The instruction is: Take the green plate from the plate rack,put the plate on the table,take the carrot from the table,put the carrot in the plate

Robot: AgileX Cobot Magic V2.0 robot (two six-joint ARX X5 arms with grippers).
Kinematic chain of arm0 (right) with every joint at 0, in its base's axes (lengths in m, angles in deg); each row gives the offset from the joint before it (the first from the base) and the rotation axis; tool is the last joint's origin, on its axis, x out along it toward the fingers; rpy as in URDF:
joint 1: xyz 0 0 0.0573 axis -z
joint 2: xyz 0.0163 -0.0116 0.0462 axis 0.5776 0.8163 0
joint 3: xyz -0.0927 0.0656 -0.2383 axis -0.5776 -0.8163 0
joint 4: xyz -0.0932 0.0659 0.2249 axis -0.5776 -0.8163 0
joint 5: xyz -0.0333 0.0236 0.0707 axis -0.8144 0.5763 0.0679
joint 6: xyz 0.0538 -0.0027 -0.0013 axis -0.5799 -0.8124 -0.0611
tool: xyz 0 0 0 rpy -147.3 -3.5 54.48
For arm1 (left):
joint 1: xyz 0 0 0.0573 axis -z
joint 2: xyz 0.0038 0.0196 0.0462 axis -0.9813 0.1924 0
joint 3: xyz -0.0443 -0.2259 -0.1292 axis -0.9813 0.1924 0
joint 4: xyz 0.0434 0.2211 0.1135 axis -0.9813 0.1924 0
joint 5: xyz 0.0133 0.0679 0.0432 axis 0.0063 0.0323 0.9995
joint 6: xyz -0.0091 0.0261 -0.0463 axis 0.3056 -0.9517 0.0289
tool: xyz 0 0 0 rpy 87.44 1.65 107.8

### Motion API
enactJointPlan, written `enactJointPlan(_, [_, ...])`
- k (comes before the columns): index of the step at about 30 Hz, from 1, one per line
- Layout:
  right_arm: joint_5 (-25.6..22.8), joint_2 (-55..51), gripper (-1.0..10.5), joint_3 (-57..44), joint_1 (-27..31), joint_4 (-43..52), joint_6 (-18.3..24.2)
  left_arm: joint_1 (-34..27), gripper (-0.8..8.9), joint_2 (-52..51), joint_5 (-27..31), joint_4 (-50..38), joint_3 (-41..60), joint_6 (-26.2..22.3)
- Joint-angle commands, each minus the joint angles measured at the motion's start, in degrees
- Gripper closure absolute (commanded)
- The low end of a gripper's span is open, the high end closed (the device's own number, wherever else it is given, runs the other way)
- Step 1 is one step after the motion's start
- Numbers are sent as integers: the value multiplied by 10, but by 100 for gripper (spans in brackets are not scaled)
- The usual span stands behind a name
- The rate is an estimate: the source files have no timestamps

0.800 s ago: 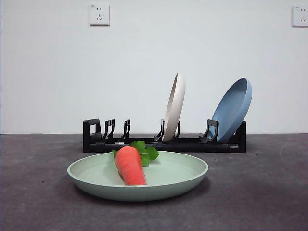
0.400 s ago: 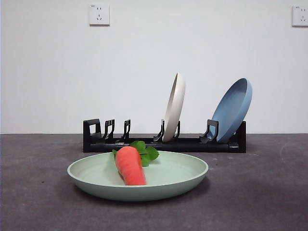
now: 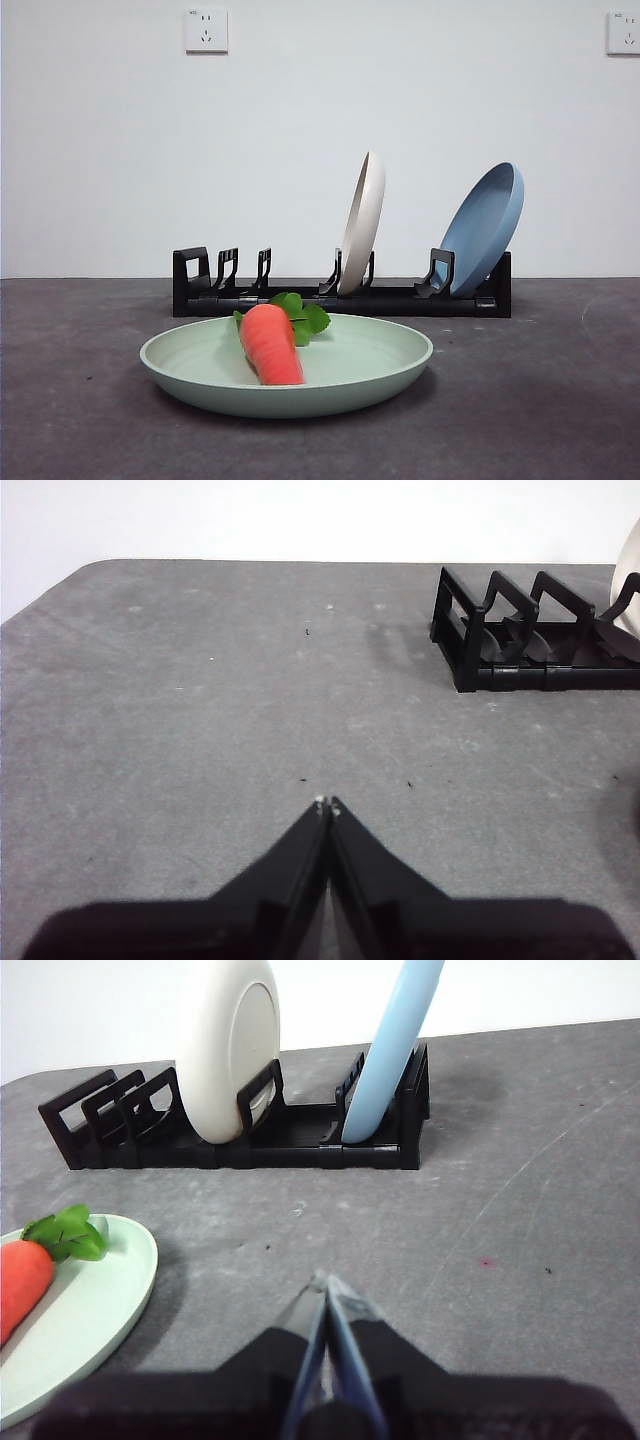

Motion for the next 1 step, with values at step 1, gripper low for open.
enactJointPlan(1, [-2,-2,946,-9,0,2,-3,-2,817,-2,0,2,6,2])
